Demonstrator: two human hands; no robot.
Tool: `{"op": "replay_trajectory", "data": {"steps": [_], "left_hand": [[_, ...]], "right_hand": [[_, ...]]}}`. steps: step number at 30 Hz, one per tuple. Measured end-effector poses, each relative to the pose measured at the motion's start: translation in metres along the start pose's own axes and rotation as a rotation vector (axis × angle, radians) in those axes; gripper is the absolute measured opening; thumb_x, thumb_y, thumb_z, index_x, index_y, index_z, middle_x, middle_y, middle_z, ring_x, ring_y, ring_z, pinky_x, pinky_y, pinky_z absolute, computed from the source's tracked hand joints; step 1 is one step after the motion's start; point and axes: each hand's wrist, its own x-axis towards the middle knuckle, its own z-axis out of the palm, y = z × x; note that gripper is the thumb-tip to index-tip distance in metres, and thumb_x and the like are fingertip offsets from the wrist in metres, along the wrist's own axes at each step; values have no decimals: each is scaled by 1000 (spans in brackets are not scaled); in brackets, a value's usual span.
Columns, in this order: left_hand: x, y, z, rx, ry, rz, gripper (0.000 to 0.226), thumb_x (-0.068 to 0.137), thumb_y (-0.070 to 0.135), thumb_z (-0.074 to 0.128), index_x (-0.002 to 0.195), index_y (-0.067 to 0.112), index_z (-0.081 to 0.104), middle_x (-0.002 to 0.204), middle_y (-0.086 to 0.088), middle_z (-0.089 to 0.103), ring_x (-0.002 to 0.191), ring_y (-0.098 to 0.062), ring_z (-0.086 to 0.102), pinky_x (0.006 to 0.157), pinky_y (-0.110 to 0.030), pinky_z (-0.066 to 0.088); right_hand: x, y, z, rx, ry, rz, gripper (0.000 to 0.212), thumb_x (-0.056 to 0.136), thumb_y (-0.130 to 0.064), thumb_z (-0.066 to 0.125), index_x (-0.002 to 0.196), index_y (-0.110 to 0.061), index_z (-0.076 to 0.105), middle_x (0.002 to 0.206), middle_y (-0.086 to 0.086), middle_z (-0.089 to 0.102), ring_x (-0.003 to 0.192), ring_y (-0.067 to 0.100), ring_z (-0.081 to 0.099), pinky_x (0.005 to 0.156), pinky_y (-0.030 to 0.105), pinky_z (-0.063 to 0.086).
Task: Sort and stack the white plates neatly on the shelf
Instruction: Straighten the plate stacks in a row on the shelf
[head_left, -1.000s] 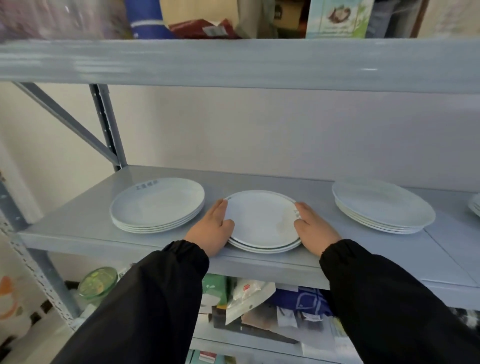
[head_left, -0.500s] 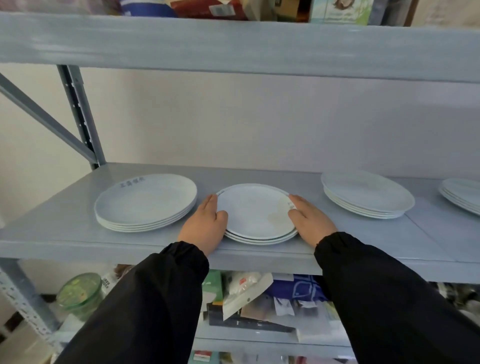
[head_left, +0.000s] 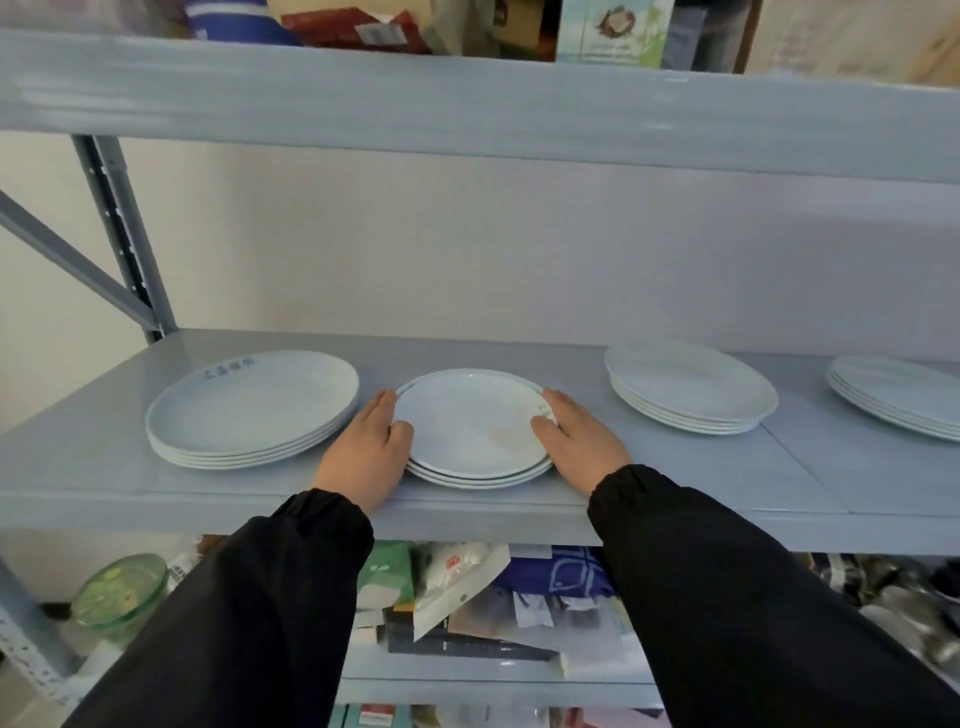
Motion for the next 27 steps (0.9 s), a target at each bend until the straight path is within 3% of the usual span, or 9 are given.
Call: {"op": "replay_trajectory", "data": {"steps": [4, 10, 14, 17, 19, 21, 24, 27], "left_hand": [[-5, 7, -2, 17, -5, -10, 57, 100, 31, 33, 153, 15, 25, 161, 0, 23, 147, -11, 17, 116, -26, 13], [-13, 20, -11, -24, 55, -17, 58, 100, 43, 41, 153, 24, 28, 160, 6, 24, 146, -8, 19, 111, -20, 11], [-15, 91, 9, -15, 206, 139, 55, 100, 40, 42, 152, 31, 27, 156, 13, 27, 142, -2, 23, 109, -19, 16], [-5, 169, 53, -98, 232, 250, 52, 101, 30, 42, 152, 27, 30, 152, 16, 29, 135, 8, 22, 103, -3, 13], [2, 210, 91, -166, 196, 273, 53, 101, 30, 42, 152, 27, 28, 150, 18, 29, 135, 9, 21, 103, -1, 12], [9, 235, 130, -228, 116, 232, 55, 102, 34, 40, 154, 29, 23, 153, 19, 24, 140, 5, 18, 109, -12, 13], [21, 246, 176, -328, 24, 63, 61, 101, 40, 39, 155, 27, 16, 159, 14, 17, 145, -2, 14, 112, -20, 11], [34, 244, 192, -437, 33, -132, 63, 100, 42, 39, 156, 26, 15, 159, 9, 21, 146, -10, 19, 113, -27, 16]], "right_hand": [[0, 1, -5, 51, -58, 1, 69, 96, -57, 33, 155, -25, 16, 162, -6, 13, 147, 10, 15, 118, 31, 15], [-23, 11, -31, 183, -109, -162, 65, 98, -50, 40, 154, -25, 17, 159, -8, 19, 145, 7, 16, 112, 21, 13], [-37, 47, -70, 73, -43, -356, 60, 97, -47, 45, 152, -31, 25, 156, -13, 26, 143, 2, 21, 114, 20, 18], [-35, 82, -121, 55, 89, -469, 52, 97, -34, 50, 147, -33, 36, 148, -16, 39, 135, -5, 30, 108, 12, 21], [-26, 113, -156, 115, 180, -446, 52, 96, -29, 53, 146, -33, 39, 147, -15, 41, 135, -3, 33, 109, 12, 21], [-13, 148, -187, 178, 258, -364, 54, 96, -28, 53, 147, -34, 37, 149, -15, 38, 137, -3, 31, 111, 16, 22], [6, 200, -213, 276, 259, -206, 58, 97, -30, 50, 151, -33, 28, 152, -19, 31, 137, -5, 28, 110, 20, 23], [23, 245, -213, 309, 205, -76, 61, 98, -33, 48, 153, -31, 21, 156, -14, 26, 143, 6, 24, 113, 24, 21]]}}
